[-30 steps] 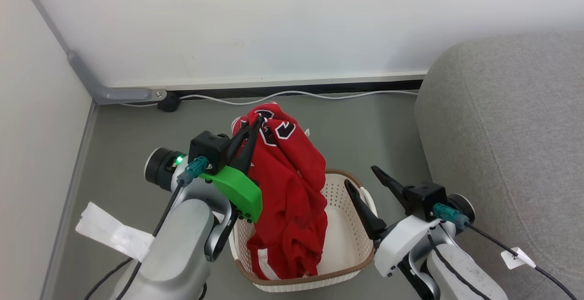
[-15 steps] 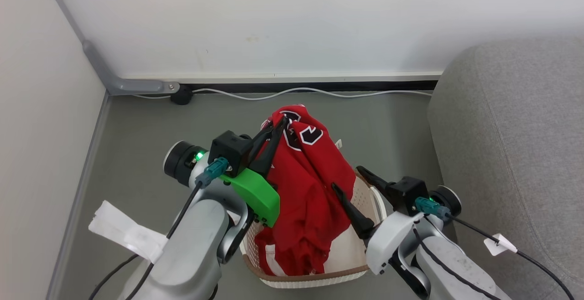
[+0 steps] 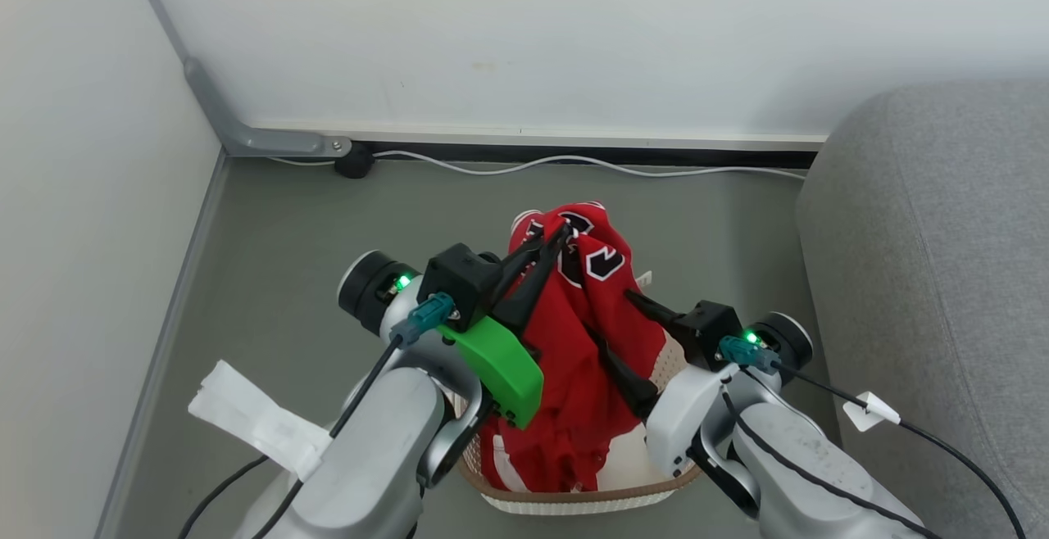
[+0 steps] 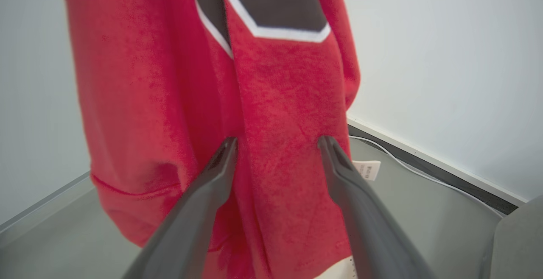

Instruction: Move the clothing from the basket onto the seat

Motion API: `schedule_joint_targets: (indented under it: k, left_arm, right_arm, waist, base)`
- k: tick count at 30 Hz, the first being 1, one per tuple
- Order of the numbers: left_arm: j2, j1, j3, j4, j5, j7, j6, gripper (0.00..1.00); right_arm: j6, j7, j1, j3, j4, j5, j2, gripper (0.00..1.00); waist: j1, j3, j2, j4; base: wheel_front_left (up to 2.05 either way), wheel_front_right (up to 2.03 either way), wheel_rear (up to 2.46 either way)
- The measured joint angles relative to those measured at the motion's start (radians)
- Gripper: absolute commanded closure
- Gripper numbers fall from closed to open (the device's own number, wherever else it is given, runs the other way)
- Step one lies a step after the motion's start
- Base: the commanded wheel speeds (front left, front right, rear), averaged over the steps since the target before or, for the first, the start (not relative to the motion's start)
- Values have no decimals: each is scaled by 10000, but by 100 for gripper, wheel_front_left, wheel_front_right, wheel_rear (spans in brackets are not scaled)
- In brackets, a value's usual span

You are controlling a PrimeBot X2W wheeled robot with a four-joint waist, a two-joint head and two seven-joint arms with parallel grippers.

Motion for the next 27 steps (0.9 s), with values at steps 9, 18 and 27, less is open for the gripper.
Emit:
schedule_joint_targets:
  k: [9,18,27]
  left_arm:
    - [8,-9,-382,-742,-401,144,6,100]
    - [15,-8,-464,-1039,-581,337,194,100]
    - [109,103,35,-859,-608,339,637,100]
  right_arm:
    - [0,0,-384,368,545,291,-8,0]
    - [0,0,-791,731,571,546,-17,100]
    - [0,0,-797,755,554,1045,-17,100]
  waist:
    - [0,-16,0,294]
    - [0,-31,0,358]
    - [0,-50,0,70]
  base:
    - [0,0,0]
    - [0,0,0]
    - [0,0,0]
